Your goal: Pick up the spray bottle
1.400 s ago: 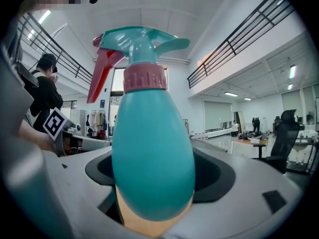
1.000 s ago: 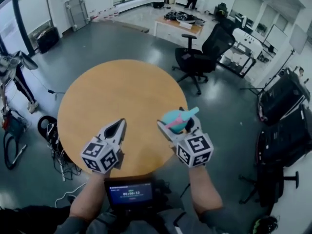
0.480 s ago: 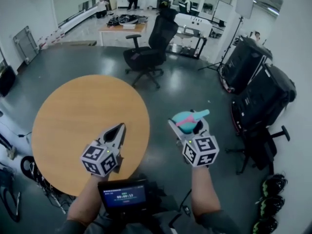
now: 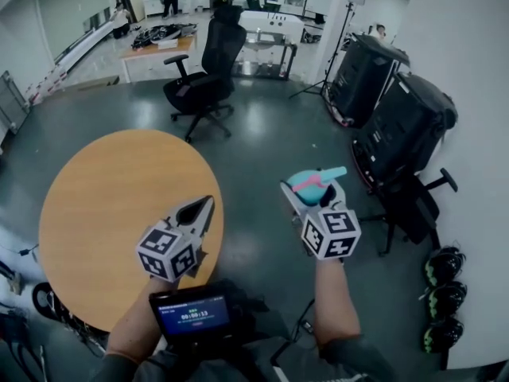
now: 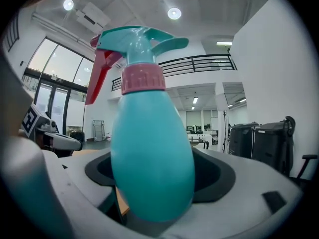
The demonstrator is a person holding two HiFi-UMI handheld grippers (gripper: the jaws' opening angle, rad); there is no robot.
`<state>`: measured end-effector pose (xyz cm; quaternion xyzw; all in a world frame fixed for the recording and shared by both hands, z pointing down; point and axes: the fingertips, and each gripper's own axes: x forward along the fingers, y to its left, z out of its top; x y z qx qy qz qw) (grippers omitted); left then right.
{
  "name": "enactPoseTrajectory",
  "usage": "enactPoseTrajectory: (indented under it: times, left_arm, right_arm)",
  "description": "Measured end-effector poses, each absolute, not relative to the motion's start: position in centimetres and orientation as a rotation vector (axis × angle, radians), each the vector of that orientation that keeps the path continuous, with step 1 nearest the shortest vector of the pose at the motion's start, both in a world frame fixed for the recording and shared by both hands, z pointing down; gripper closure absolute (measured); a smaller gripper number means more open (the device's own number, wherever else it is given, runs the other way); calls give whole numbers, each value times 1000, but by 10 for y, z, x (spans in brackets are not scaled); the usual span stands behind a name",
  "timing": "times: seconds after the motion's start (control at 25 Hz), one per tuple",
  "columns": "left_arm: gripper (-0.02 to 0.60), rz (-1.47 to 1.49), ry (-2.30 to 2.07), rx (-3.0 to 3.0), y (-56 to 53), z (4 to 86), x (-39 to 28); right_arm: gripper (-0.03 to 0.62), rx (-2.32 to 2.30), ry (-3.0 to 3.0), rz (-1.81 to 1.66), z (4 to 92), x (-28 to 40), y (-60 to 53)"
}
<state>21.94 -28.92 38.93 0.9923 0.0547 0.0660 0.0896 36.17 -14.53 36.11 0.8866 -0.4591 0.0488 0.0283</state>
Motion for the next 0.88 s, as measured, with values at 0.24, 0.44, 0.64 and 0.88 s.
enactPoseTrajectory:
  times: [0.24,0.44,0.64,0.88]
  left_arm:
    - [584,209,240,2965,-275,386,233]
    - [584,219,254,2962,-282,385,231]
    - [584,212,229,2962,-295,385,229]
    - [584,195,214,2956,-306,383,234]
  right_arm:
    - [172,2753,-1354,148,359,363,-137]
    - [172,2768,-1326,162,358,362,-139]
    - [172,2772,-1316,157,356,364,-143]
    - [172,2771,-1303,162,358,370,-147]
